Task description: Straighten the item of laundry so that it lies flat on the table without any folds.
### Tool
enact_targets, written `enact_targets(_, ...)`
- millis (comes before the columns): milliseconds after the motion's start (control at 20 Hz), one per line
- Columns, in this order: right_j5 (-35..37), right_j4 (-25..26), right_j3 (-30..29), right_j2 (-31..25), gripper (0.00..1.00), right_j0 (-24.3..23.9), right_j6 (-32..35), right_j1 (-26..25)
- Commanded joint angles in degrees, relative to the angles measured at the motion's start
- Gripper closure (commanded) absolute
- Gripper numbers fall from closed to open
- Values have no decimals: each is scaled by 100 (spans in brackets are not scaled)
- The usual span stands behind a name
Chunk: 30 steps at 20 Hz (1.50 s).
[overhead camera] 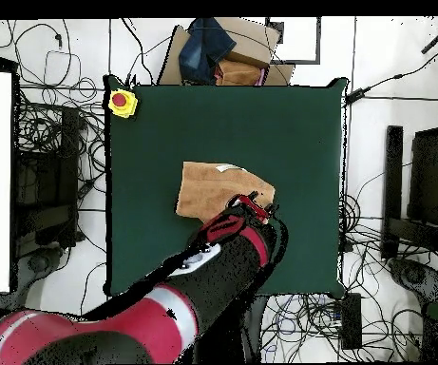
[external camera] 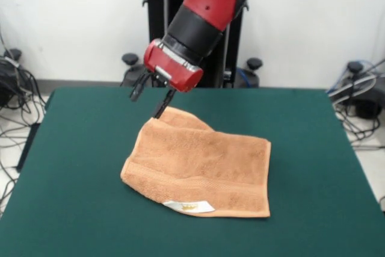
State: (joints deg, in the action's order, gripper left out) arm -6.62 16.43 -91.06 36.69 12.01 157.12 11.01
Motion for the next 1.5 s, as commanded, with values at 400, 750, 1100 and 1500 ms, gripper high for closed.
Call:
enact_targets(400,-1892,3057,-923,-3932,0,-2397,885,1316)
enact_targets(750,-674,1369,-563,-1870,0,-763,184,926)
enact_targets(1100,35,2027,-108,-1476,0,-922,-428,377)
enact_targets(1500,-1297,2582,242,-931,0,-1279,-681,-365)
